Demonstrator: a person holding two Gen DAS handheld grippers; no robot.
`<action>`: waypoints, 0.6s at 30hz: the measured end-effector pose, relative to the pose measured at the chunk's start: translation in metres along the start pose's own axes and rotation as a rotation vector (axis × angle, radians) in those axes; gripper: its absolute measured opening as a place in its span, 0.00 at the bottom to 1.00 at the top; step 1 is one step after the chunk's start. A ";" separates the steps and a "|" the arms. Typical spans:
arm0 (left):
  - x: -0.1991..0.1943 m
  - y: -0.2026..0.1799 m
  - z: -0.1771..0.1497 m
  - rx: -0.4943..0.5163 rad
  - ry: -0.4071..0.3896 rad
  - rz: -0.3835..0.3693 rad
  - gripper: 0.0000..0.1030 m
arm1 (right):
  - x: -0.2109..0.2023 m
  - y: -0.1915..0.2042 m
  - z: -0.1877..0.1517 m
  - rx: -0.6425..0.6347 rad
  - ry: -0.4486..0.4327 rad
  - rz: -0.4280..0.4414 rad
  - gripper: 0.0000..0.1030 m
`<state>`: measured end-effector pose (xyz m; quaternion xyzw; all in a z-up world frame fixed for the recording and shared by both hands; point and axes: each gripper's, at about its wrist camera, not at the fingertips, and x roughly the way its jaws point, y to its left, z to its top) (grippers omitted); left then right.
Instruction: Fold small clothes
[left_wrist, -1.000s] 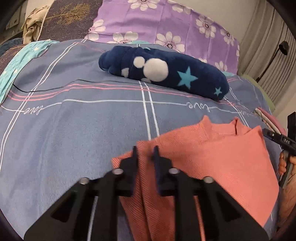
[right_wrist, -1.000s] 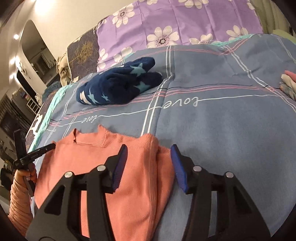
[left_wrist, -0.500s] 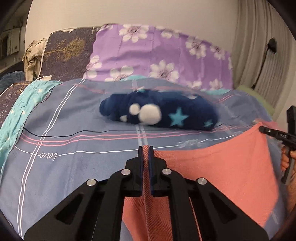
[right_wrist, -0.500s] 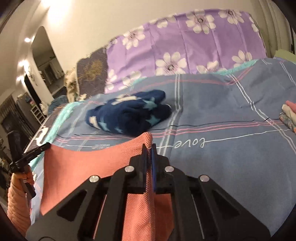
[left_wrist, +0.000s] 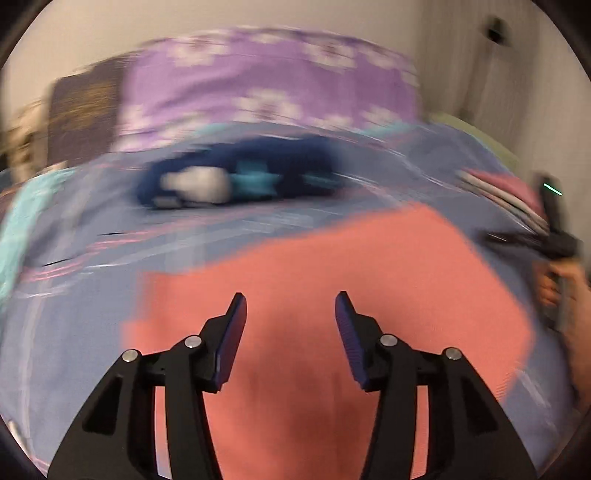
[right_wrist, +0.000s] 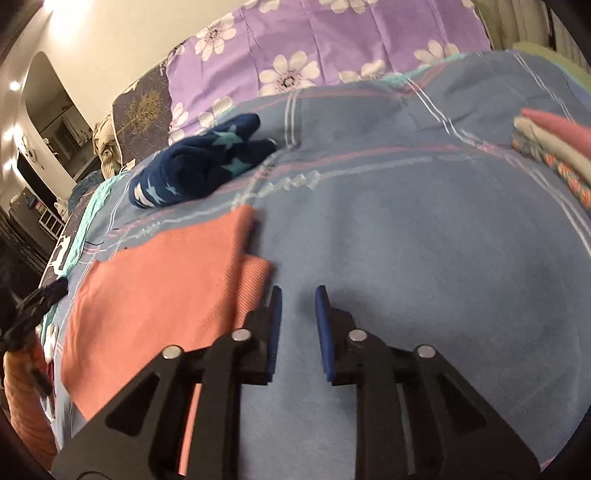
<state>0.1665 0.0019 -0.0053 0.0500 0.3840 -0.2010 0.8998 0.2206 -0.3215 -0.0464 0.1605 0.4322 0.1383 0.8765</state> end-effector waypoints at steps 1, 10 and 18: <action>0.005 -0.034 -0.003 0.043 0.032 -0.061 0.49 | 0.003 -0.002 -0.002 0.008 0.001 0.023 0.15; 0.054 -0.213 -0.015 0.159 0.235 -0.085 0.60 | -0.009 -0.015 -0.013 -0.049 -0.025 0.073 0.15; 0.070 -0.274 -0.017 0.288 0.180 0.183 0.67 | -0.014 -0.022 -0.014 -0.019 -0.022 0.113 0.22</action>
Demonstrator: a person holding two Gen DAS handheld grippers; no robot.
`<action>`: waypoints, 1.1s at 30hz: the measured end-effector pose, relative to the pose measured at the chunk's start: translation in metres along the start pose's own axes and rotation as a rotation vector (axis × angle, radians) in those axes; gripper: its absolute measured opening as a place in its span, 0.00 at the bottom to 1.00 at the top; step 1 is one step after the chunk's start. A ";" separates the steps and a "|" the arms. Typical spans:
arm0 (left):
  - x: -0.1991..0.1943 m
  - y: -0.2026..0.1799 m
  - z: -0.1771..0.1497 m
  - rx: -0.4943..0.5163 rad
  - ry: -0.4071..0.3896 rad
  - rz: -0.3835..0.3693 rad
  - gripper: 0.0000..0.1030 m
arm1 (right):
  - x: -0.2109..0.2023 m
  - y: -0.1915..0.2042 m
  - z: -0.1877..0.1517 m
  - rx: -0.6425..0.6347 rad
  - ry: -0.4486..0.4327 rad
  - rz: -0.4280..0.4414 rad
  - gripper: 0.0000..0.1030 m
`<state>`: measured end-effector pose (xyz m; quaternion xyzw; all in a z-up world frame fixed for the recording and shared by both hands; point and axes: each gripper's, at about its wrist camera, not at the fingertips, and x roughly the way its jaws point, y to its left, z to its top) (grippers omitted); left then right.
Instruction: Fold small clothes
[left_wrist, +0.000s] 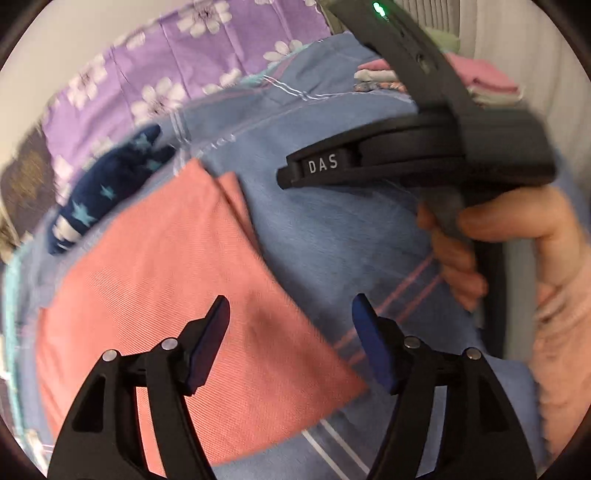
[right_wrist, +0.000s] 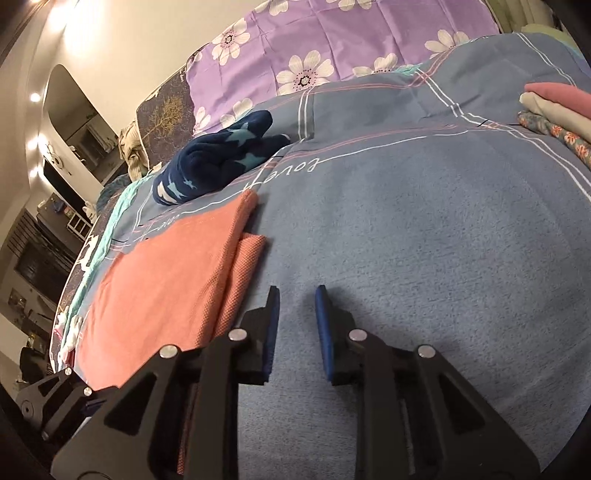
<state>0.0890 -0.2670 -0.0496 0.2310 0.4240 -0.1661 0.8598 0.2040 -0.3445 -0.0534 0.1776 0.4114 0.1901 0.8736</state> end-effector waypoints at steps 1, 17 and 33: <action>0.001 0.000 -0.002 0.008 -0.002 0.033 0.64 | -0.001 0.001 0.000 -0.003 0.001 0.014 0.27; 0.007 0.039 -0.010 -0.178 0.119 -0.157 0.32 | 0.001 0.009 -0.003 -0.015 0.018 0.063 0.33; -0.003 0.018 -0.027 -0.012 0.118 -0.199 0.13 | 0.039 0.038 0.008 -0.119 0.102 0.007 0.36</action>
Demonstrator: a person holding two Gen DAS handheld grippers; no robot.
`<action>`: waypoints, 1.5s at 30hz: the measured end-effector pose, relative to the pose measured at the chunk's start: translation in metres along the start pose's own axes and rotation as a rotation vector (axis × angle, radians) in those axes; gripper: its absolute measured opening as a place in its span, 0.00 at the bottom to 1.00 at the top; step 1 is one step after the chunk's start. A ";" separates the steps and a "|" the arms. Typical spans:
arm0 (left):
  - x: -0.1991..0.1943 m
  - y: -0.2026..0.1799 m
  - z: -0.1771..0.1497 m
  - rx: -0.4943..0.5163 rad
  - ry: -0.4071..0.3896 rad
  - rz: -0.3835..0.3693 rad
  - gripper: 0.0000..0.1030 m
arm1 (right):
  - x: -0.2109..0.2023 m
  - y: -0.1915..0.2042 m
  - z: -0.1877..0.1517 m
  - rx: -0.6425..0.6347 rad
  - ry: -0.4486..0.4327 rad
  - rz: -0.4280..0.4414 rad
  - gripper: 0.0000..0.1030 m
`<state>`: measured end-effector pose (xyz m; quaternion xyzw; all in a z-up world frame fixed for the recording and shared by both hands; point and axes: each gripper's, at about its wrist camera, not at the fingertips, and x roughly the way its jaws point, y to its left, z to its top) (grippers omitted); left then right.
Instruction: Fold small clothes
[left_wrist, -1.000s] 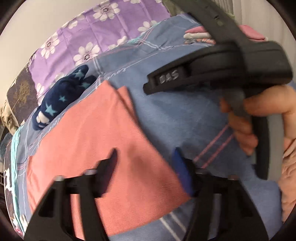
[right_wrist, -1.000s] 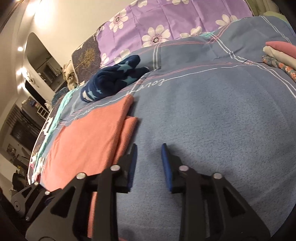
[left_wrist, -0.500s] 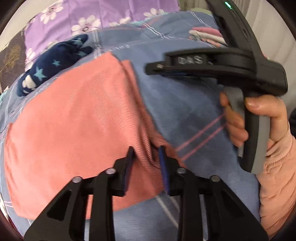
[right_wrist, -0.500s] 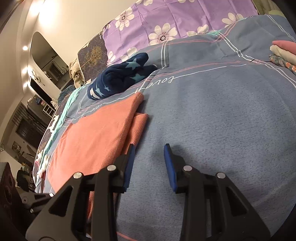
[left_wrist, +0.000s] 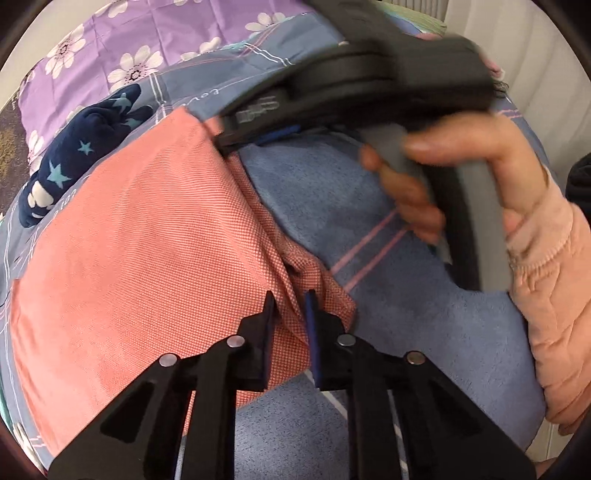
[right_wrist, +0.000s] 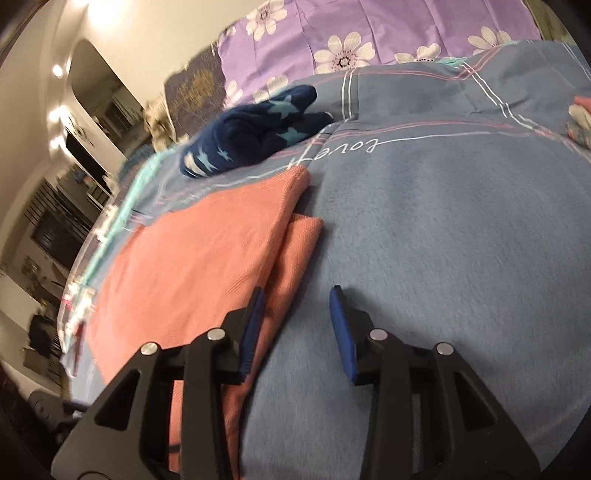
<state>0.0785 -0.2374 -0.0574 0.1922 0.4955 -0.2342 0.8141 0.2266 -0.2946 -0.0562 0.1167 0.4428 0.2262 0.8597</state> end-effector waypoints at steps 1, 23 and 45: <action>-0.001 -0.002 -0.001 0.010 0.000 0.001 0.13 | 0.005 0.002 0.003 -0.010 0.008 -0.014 0.37; -0.006 0.008 0.005 -0.015 -0.036 -0.132 0.13 | -0.014 -0.017 0.022 0.082 -0.135 0.106 0.15; -0.011 -0.015 0.003 0.092 -0.053 -0.144 0.30 | -0.017 0.006 0.017 -0.004 -0.065 0.127 0.28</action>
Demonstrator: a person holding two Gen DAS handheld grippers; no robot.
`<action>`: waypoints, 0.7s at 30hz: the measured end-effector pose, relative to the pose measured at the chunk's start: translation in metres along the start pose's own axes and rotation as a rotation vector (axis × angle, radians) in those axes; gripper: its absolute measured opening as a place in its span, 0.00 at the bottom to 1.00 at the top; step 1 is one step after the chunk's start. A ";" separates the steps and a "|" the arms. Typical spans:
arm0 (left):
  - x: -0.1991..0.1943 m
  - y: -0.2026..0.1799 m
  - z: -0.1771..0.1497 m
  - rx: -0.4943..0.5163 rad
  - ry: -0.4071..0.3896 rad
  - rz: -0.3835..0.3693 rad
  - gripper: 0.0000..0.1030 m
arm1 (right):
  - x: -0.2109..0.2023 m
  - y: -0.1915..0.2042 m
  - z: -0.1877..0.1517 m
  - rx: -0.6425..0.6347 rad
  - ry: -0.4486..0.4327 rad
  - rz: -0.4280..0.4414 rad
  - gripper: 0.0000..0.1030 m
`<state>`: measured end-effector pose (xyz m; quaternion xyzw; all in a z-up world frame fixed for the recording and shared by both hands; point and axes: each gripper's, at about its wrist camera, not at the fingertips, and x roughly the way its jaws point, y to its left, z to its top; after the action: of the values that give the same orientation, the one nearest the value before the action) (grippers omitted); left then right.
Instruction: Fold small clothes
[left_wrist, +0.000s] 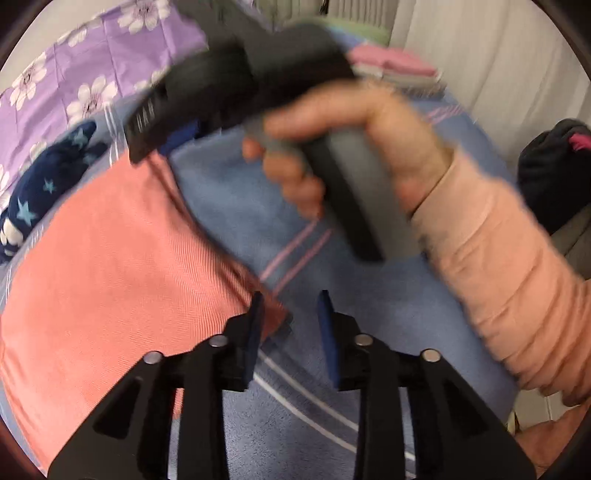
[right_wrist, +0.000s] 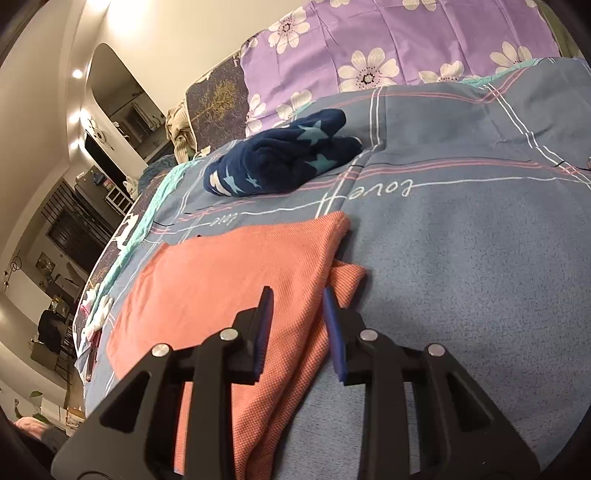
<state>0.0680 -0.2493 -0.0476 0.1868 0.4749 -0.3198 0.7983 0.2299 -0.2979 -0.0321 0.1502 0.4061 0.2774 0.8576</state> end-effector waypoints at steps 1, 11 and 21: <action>0.002 0.001 -0.001 -0.009 0.007 -0.003 0.30 | 0.000 0.001 0.000 -0.009 0.003 -0.008 0.28; -0.055 0.055 -0.043 -0.044 -0.126 0.120 0.50 | -0.068 0.023 -0.054 -0.076 -0.016 -0.130 0.28; -0.069 0.145 -0.124 -0.391 -0.131 0.198 0.50 | -0.070 0.048 -0.144 -0.027 0.082 -0.048 0.29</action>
<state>0.0646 -0.0462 -0.0470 0.0529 0.4545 -0.1530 0.8759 0.0643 -0.2966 -0.0563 0.1174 0.4407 0.2682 0.8486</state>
